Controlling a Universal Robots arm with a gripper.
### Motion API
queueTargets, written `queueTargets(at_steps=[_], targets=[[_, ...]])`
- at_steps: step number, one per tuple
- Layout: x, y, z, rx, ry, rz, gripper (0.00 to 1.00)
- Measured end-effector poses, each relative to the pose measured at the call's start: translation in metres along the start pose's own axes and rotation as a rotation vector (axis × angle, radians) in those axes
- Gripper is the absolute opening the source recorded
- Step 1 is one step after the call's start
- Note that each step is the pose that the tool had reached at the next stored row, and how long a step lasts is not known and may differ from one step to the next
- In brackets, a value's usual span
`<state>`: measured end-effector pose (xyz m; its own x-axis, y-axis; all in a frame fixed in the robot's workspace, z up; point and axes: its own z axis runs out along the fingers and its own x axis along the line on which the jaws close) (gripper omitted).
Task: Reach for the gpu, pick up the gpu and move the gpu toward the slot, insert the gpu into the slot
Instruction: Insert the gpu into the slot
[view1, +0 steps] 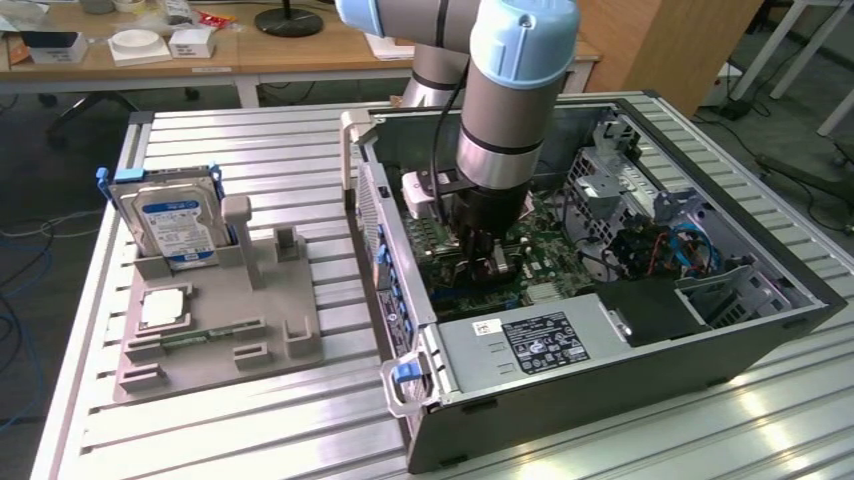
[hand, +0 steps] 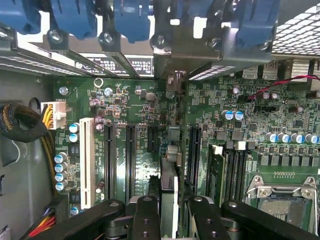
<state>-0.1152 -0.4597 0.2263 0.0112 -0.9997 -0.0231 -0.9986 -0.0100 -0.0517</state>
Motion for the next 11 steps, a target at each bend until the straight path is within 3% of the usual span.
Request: queueTargets(at_steps=[6, 8, 11], targets=[[-0.0001, 0.0001, 0.0001, 0.0017, -0.0004, 0.0, 0.27], [-0.0006, 0.0009, -0.0001, 0.0017, -0.005, 0.001, 0.27], [-0.0006, 0.0001, -0.0084, 0.0033, -0.0031, 0.0, 0.34]])
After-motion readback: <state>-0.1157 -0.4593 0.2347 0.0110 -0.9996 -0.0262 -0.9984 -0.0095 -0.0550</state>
